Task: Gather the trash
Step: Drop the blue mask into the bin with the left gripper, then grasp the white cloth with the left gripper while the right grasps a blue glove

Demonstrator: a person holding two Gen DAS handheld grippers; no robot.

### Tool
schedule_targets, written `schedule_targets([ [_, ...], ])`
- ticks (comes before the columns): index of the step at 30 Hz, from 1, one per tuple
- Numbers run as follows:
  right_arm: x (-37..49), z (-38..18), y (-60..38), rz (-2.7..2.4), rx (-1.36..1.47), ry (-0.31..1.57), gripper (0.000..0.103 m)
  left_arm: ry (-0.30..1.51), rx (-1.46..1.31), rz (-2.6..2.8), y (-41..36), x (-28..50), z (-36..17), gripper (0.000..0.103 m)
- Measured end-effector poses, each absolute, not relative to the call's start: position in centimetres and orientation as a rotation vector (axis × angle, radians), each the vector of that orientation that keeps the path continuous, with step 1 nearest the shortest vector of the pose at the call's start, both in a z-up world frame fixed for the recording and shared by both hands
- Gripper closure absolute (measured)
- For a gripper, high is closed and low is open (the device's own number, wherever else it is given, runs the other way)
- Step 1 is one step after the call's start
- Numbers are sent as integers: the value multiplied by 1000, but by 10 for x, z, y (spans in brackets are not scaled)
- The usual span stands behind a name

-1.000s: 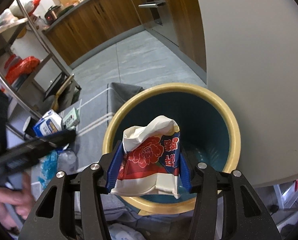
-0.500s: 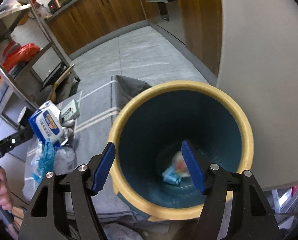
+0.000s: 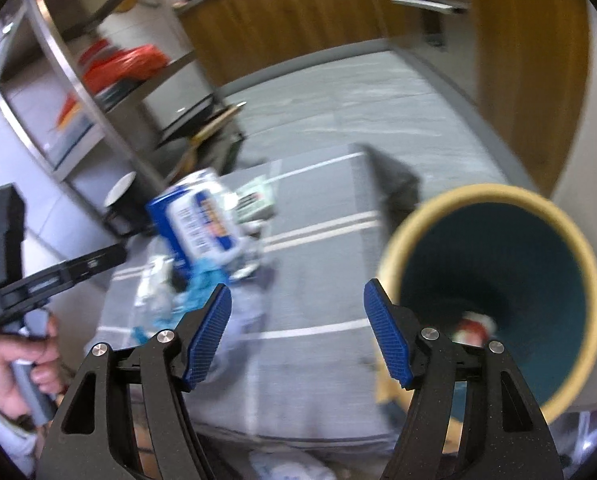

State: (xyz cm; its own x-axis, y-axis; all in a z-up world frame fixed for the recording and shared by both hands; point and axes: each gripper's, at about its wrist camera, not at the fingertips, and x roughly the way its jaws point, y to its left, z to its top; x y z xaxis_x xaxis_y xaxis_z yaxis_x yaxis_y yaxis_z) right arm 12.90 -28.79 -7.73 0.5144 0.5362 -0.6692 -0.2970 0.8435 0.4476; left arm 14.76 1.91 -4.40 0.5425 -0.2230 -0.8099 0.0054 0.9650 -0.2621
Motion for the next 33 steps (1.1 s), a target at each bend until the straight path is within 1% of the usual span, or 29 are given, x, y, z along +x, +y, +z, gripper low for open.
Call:
schedule_targets([
  [9,125,-94,-227,642,273,1008,33,1067,-263,-115,40,145,-75,39],
  [13,127,-98,-217,650,289,1032,33,1140,-234,-119,37,153,-102,39],
  [18,127,-105,-210,652,301,1061,36,1213,-265,-117,39,160,-131,39],
  [19,127,-106,-208,654,300,1064,37,1218,-276,-121,40,160,-133,41],
  [20,126,-106,-206,656,297,1066,38,1222,-297,-131,42,161,-136,53],
  [22,126,-107,-203,661,296,1070,42,1230,-339,-152,45,161,-140,62],
  [23,126,-107,-201,663,296,1074,46,1222,-346,-157,46,160,-138,66],
  [24,127,-108,-200,663,298,1078,49,1213,-348,-163,47,159,-136,67],
  [26,129,-112,-198,663,315,1089,51,1190,-354,-168,50,156,-127,69],
  [29,131,-116,-195,658,336,1103,57,1170,-354,-162,54,150,-114,69],
  [31,133,-118,-194,652,338,1110,62,1154,-353,-154,56,146,-105,69],
  [33,133,-120,-192,649,332,1117,72,1137,-341,-141,58,143,-95,69],
])
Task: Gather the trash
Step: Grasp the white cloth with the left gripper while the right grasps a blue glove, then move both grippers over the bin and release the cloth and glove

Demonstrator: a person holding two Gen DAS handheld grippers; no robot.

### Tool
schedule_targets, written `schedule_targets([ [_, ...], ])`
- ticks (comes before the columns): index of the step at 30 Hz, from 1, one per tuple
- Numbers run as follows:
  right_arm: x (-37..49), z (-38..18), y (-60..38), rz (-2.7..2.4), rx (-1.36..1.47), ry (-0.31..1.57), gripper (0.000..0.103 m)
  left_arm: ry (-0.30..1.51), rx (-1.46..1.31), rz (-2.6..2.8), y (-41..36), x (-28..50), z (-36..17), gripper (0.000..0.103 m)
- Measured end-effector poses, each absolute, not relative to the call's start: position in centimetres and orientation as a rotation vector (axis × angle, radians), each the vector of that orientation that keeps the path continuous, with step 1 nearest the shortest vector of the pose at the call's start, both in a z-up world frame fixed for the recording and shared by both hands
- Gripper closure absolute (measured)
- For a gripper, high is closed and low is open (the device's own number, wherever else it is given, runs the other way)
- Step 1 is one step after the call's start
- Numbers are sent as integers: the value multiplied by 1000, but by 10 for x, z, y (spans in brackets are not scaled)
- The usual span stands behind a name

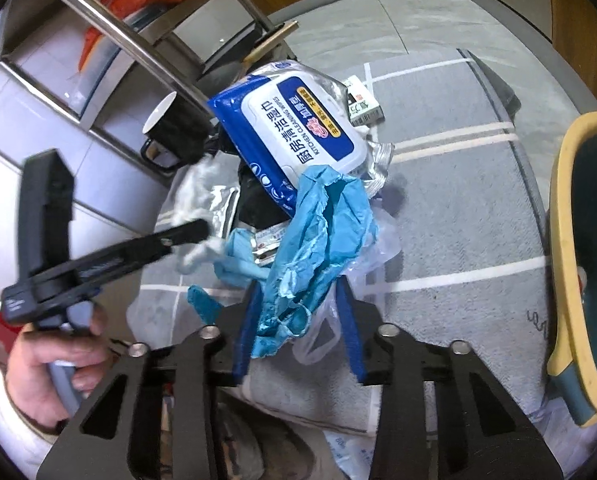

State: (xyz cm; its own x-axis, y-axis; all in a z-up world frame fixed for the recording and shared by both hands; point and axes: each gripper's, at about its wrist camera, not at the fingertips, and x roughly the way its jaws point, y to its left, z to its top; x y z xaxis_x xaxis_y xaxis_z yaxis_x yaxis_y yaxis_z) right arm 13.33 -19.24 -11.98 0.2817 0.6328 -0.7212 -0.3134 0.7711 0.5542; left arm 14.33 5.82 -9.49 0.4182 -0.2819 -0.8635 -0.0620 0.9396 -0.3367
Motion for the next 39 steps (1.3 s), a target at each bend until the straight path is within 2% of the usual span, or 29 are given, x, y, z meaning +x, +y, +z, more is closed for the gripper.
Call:
schedule_targets([
  [4,133,-120,-193,650,333,1115,91,1093,-352,-136,63,138,-75,69],
  [6,132,-116,-196,660,340,1098,97,1076,-359,-136,66,137,-68,69],
  [16,126,-79,-226,705,452,983,99,963,-385,-136,63,141,-30,69],
  [27,108,-14,-282,686,522,787,99,907,-356,-181,41,140,-6,69],
  [39,92,-2,-369,526,570,677,99,866,-277,-270,-14,134,20,69],
])
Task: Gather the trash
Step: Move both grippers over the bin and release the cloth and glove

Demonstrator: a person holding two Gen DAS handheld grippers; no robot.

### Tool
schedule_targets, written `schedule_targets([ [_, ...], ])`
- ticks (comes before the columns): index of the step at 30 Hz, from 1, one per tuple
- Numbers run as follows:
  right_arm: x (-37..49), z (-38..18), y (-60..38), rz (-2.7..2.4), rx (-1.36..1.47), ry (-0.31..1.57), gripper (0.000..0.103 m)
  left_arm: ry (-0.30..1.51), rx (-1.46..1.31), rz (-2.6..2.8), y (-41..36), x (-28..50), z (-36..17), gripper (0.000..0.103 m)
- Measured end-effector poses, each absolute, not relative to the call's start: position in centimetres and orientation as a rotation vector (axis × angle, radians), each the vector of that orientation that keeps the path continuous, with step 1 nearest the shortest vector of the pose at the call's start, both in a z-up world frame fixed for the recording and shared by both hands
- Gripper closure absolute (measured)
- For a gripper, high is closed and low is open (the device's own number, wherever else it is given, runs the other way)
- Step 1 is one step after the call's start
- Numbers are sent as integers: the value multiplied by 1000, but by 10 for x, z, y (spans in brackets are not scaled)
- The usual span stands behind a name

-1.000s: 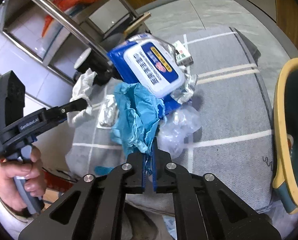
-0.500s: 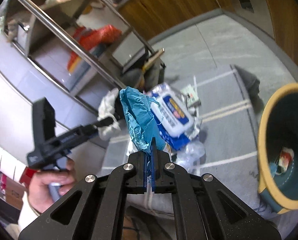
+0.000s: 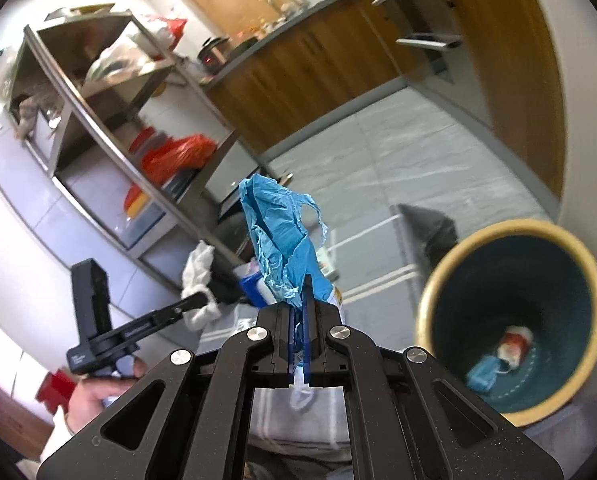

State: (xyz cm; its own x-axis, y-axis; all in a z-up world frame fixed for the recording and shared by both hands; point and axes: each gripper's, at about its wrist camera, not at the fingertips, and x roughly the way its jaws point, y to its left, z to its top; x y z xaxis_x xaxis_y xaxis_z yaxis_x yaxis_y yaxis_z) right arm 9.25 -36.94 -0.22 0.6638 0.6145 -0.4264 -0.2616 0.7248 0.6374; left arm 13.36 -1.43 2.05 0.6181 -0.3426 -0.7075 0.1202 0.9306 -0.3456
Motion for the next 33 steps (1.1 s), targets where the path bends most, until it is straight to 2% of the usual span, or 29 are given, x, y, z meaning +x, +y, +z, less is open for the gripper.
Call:
schedule_targets([
  [7,79,-7,-418,433,596,639,99,855,-233,-364,-62,132,30,69],
  [16,67,-17,-457,331,618,621,99,907,-145,-501,-138,134,14,69],
  [33,65,-49,-486,192,592,704,99,1071,-14,-650,-247,154,-60,69],
])
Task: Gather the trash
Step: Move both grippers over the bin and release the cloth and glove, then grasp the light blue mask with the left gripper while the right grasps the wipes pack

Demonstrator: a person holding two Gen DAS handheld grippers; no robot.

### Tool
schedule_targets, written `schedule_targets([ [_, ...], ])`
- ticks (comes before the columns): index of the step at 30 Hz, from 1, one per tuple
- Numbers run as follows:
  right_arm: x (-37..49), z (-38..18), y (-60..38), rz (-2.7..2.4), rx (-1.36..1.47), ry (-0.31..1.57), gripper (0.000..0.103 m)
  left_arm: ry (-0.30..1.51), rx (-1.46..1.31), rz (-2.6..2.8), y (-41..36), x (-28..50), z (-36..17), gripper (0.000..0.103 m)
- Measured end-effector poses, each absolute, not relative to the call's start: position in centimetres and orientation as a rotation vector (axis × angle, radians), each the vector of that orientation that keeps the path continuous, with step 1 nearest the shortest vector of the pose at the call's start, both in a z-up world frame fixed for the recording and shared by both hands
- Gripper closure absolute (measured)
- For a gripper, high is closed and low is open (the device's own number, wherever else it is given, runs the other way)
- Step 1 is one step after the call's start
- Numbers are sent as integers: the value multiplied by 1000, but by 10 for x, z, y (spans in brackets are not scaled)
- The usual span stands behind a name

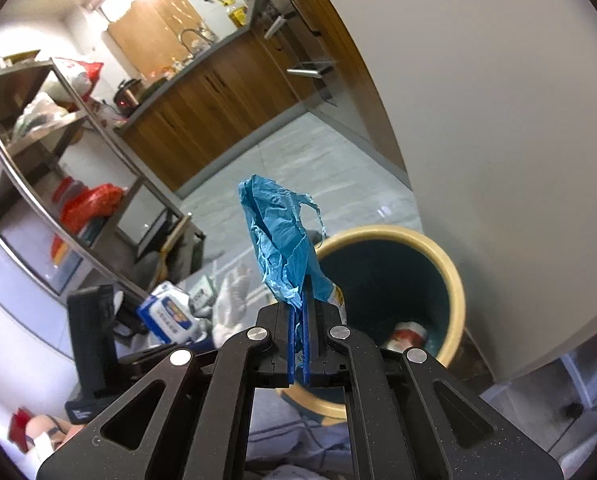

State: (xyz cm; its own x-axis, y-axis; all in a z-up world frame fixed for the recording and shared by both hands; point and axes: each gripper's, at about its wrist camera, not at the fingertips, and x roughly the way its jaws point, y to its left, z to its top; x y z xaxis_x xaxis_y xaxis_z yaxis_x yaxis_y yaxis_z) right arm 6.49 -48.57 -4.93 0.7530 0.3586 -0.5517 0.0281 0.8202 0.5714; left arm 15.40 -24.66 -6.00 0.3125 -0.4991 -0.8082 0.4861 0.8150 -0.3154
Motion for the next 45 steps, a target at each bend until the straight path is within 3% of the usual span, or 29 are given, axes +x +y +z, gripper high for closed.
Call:
schedule_targets([
  [7,72,-68,-483,150,542,786,99,1150,36,-646,-265,166,-93,67],
  [9,77,-76,-479,127,507,828,99,1158,44,-633,-267,168,-98,63],
  [11,81,-83,-477,124,498,861,97,1165,42,-632,-266,167,-102,52],
  [14,82,-87,-475,117,495,868,82,1145,36,-624,-260,166,-97,41],
  [18,83,-80,-474,121,497,833,61,1120,18,-609,-246,165,-86,36],
  [25,84,-72,-468,140,501,801,51,1050,-43,-572,-210,160,-53,27],
  [45,100,-49,-416,284,473,779,41,972,-89,-450,-108,139,-6,24],
])
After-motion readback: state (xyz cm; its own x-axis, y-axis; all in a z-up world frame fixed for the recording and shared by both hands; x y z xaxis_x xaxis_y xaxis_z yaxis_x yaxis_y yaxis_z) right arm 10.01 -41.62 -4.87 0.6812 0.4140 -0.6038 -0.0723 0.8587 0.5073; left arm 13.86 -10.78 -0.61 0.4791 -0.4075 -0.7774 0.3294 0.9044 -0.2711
